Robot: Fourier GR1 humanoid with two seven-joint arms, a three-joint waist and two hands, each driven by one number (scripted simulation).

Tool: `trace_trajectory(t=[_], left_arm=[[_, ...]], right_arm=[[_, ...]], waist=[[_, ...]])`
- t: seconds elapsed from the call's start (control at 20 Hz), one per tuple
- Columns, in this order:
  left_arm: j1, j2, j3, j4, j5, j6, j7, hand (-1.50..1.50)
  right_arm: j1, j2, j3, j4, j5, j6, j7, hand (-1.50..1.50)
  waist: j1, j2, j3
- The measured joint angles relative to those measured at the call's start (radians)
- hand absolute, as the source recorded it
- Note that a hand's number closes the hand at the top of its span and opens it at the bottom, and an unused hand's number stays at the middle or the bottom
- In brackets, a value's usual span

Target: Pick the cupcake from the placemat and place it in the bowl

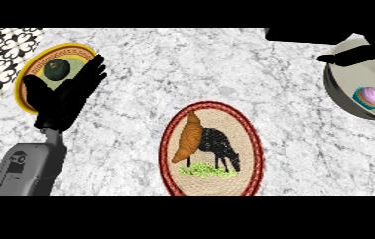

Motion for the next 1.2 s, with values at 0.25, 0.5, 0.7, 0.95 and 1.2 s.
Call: trace_trajectory(t=[0.25, 0.5, 0.7, 0.95, 1.2], left_arm=[[0.006, 0.006, 0.008, -0.007, 0.007, -0.012, -0.002, 0.0], [0.011, 0.0, 0.004, -0.02, 0.004, -0.005, 0.008, 0.0], [0.016, 0.0, 0.009, -0.024, 0.004, -0.003, 0.01, 0.0], [0.034, 0.003, 0.018, -0.038, 0.008, 0.0, 0.017, 0.0], [0.043, 0.017, 0.039, -0.04, 0.021, -0.009, 0.024, 0.0]], right_arm=[[-0.01, -0.023, -0.04, 0.003, -0.025, -0.077, -0.029, -1.5], [0.01, -0.111, -0.091, 0.017, -0.059, -0.105, -0.058, -1.5], [0.031, -0.192, -0.125, 0.026, -0.083, -0.104, -0.077, -1.5], [0.089, -0.3, -0.143, 0.015, -0.096, 0.003, -0.191, -1.5], [0.164, -0.406, -0.164, 0.008, -0.116, 0.139, -0.32, -1.5]], waist=[[0.003, 0.0, 0.0], [-0.002, 0.0, 0.001], [-0.009, -0.001, 0.001], [-0.023, -0.006, 0.003], [-0.04, -0.012, 0.003]])
